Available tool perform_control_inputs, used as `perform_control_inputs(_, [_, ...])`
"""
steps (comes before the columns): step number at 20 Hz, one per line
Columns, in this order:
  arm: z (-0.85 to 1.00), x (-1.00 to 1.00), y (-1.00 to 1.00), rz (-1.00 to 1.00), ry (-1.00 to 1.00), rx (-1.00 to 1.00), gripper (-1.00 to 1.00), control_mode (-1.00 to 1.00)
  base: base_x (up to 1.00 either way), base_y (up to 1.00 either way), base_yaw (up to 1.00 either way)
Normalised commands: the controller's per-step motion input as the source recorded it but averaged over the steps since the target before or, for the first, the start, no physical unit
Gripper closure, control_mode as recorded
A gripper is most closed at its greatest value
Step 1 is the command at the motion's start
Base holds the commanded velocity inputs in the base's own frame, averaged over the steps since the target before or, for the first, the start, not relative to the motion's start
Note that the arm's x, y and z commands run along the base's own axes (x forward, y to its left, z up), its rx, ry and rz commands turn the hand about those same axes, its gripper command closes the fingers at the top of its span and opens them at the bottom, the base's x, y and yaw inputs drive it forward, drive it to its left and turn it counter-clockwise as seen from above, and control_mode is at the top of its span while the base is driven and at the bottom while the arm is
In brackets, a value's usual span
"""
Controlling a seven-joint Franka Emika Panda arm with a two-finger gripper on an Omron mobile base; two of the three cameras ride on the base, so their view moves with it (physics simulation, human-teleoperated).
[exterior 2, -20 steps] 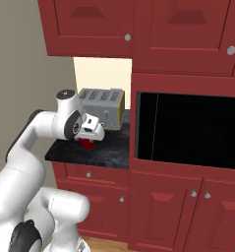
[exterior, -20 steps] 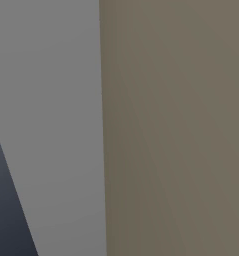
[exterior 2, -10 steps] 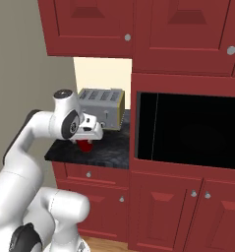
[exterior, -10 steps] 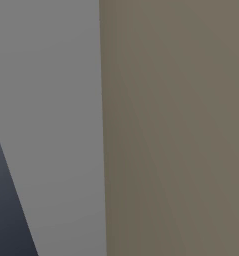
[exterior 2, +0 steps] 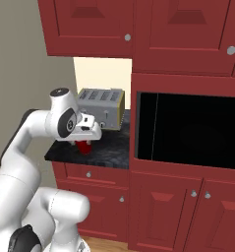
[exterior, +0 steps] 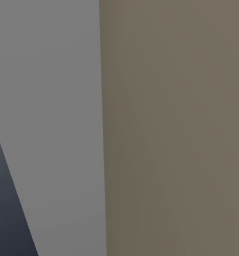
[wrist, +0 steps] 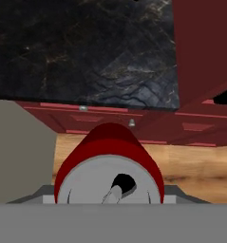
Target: Four empty soda cans are scattered around the kitchen. Gather all the cans and cluster them next to the stove for recycling.
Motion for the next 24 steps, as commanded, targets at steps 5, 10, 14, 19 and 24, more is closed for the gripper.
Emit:
perform_control_inputs(5, [0.00, -0.12, -0.08, 0.00, 0.02, 0.00, 1.00, -1.00, 0.00, 0.00, 0.00])
perform_control_inputs(10, [0.00, -0.21, -0.22, -0.01, -0.01, 0.00, 1.00, -1.00, 0.00, 0.00, 0.00])
perform_control_inputs(14, [0.00, 0.00, 0.00, 0.00, 0.00, 0.00, 1.00, 1.00, -0.25, -0.28, -0.06])
perform_control_inputs(19, [0.00, 0.00, 0.00, 0.00, 0.00, 0.00, 1.00, 1.00, -0.44, -0.41, -0.16])
perform_control_inputs(24, [0.00, 0.00, 0.00, 0.00, 0.00, 0.00, 1.00, 1.00, -0.18, -0.50, -0.26])
